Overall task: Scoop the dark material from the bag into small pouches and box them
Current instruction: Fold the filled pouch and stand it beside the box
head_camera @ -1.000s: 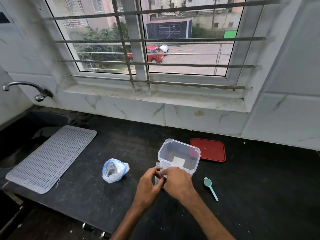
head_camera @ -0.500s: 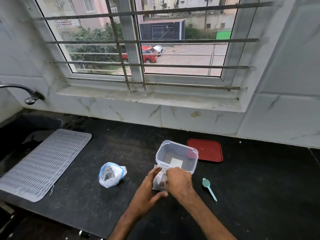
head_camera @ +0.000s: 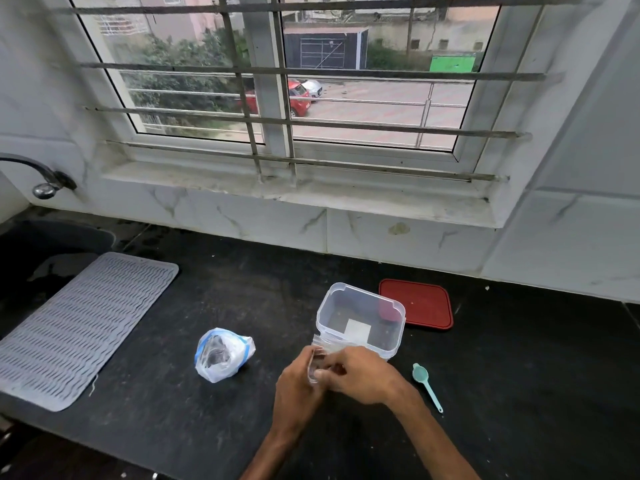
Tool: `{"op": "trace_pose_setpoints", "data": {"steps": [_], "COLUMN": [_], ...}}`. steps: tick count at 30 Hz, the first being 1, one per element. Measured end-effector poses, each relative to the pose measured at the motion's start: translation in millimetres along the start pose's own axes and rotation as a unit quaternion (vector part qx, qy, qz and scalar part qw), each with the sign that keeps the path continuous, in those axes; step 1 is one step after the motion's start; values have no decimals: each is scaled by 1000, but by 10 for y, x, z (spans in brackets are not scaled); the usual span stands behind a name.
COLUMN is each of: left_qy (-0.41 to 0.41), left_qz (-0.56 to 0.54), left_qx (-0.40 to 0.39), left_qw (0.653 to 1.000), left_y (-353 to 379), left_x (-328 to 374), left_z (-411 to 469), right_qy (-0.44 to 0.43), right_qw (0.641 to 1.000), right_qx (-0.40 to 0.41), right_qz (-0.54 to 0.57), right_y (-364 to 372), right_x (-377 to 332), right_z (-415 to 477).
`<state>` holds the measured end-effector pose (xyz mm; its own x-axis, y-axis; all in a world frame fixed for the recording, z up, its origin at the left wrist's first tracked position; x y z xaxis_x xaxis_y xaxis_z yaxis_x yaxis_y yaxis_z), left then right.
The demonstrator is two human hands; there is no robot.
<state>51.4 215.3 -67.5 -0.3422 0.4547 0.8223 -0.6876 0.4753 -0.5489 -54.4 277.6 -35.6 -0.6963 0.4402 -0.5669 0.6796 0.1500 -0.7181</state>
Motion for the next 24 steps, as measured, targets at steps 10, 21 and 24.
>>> {"op": "trace_pose_setpoints", "data": {"steps": [10,21,24], "left_qy": [-101,-141,-151], "left_qz": [15,3,4], "left_qx": [-44,-67,-83], "left_qw": [994,988,985], "left_y": [165,311,367], "left_x": [-276,-558,-650], "left_z": [54,-130,-165], "right_qy": [4,53,53], "right_qw": [999,999,998], "right_qx": [45,-7,-5], "right_qz": [0,-3,19], "right_y": [57,332,352], "right_x": [141,448,504], "right_z": [134,305,286]}}
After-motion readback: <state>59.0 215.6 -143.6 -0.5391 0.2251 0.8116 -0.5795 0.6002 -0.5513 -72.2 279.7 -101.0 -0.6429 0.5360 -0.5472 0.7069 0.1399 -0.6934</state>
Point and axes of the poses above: each hand's wrist, its own z-axis towards the middle knuckle, its own y-axis out of the palm, x = y × z, the point moved 6 cm from there along z, towards the middle knuckle, and after that the axes turned 2 degrees about -z, right-handed, at the moved point
